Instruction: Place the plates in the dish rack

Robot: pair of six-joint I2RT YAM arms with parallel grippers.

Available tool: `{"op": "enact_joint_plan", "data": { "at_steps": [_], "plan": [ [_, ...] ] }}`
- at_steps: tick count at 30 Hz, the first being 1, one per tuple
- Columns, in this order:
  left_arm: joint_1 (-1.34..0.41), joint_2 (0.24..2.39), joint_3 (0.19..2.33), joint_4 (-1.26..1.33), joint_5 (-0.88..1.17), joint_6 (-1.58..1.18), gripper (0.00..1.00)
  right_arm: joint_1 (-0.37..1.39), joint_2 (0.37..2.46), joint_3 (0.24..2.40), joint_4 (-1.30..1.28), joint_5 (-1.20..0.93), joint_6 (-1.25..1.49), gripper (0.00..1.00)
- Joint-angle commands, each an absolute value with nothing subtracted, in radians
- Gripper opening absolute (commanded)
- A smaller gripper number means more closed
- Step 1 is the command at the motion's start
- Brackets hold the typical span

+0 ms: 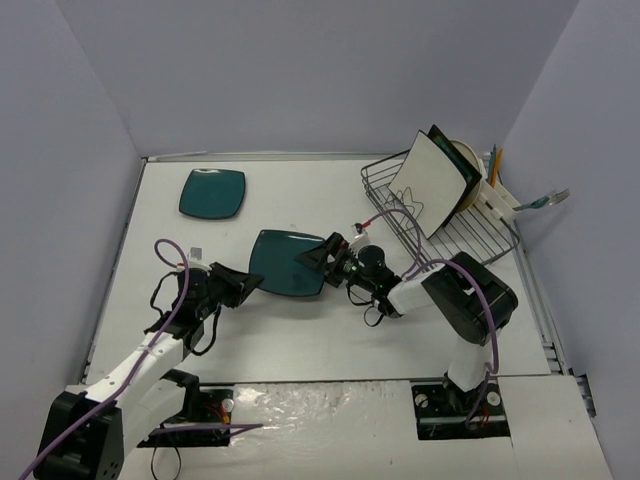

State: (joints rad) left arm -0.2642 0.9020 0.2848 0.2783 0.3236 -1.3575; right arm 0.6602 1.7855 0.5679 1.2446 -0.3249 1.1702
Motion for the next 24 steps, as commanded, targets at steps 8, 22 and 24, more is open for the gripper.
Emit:
{"op": "enact_joint_plan", "data": {
  "at_steps": [8, 22, 24],
  "plan": [
    [-0.268, 0.897, 0.374, 0.528, 0.382, -1.402, 0.0, 0.609, 1.755, 0.614, 1.348, -0.412, 1.146, 0.35],
    [-0.267, 0.893, 0.43, 0.326, 0.4, -1.196, 0.74, 0.529, 1.397, 0.759, 0.721, -0.327, 0.74, 0.0],
    [-0.263, 0.888, 0.472, 0.235, 0.392, -1.134, 0.88, 0.503, 1.333, 0.828, 0.542, -0.28, 0.635, 0.0]
  ]
}}
